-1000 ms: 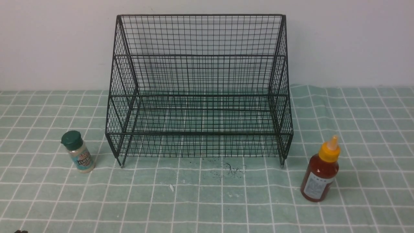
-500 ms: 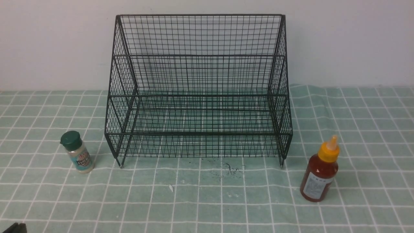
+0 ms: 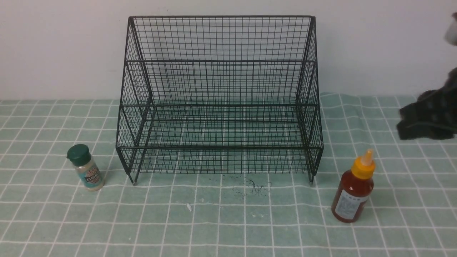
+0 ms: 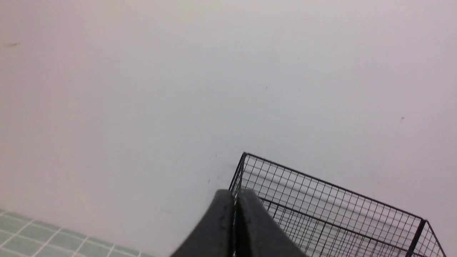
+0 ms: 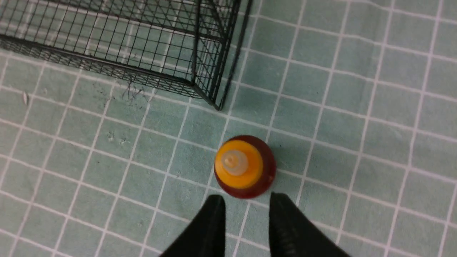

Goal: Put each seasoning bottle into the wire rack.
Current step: Use the right arm to grab the condiment bottle closest to it, then use the right arm to put the condiment bottle back on the shelf

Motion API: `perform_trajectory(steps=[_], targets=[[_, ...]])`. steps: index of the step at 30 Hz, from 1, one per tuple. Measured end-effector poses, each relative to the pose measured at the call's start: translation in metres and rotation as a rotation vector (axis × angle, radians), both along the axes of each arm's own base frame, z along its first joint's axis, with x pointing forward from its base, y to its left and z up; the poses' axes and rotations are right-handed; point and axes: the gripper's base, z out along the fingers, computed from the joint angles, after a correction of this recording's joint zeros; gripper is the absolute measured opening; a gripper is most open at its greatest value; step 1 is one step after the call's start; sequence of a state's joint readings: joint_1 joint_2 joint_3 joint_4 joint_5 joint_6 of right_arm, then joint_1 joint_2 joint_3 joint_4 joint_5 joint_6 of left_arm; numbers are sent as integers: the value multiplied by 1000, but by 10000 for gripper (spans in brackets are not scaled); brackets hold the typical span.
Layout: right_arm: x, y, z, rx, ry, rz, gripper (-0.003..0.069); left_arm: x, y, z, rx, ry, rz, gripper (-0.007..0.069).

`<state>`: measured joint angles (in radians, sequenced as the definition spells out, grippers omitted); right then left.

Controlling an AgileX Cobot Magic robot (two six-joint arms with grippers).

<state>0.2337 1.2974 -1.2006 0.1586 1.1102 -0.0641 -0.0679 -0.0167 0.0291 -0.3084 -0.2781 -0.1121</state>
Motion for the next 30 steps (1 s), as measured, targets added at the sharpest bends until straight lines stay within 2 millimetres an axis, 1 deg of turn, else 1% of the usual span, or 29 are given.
perform_trajectory(steps=[1,2,3,4,5,6,7,9,10,11,12,14,15,16,17,18,20,22,23,24,26,28,29,30], targets=[[6,10,-7,-18,2,28,237,0,0,1,-3,-11,4,-6],[7,11,-8,-23,3,31,254,0,0,1,-3,-11,4,-6],[14,19,-17,-41,18,50,327,-1,1,1,-5,-17,5,-6],[19,23,-24,-54,29,56,372,-1,1,1,-5,-17,5,-6],[23,25,-30,-65,41,60,400,-1,1,1,-6,-17,5,-6],[30,27,-38,-81,59,58,457,-1,1,1,-7,-18,5,-6],[33,27,-44,-96,74,54,492,-1,1,1,-8,-18,5,-6],[42,27,-58,-130,112,43,537,-1,1,1,-8,-17,5,-6],[43,28,-60,-132,121,38,540,0,1,1,-7,-15,4,-6],[46,28,-68,-146,141,40,548,0,0,1,-7,-11,3,-6],[48,29,-72,-150,154,36,547,0,0,1,-6,-7,2,-6],[53,30,-81,-161,184,37,505,0,0,-1,-3,13,-4,-6],[55,31,-88,-167,202,38,439,1,-1,-2,0,24,-7,-6],[56,31,-88,-168,204,38,427,1,-1,-2,1,28,-8,-6],[57,31,-93,-174,219,45,343,1,-1,-4,2,41,-12,-6],[58,32,-94,-178,225,53,281,1,-1,-4,3,48,-15,-6],[58,32,-93,-188,228,75,297,2,-2,-5,3,59,-18,-6],[52,30,-88,-204,248,99,298,2,-2,-5,3,63,-19,-6],[49,29,-83,-208,255,104,298,2,-2,-5,3,63,-20,-6],[44,28,-73,-207,257,109,298,2,-2,-6,3,64,-20,-6],[35,27,-45,-179,214,120,298,2,-2,-6,3,66,-21,-6],[24,27,-6,-124,114,148,298,2,-2,-6,5,71,-22,-6],[18,28,17,-83,47,177,298,2,-2,-7,5,78,-24,-6],[13,29,32,-59,0,197,298,2,-2,-7,7,83,-26,-6]])
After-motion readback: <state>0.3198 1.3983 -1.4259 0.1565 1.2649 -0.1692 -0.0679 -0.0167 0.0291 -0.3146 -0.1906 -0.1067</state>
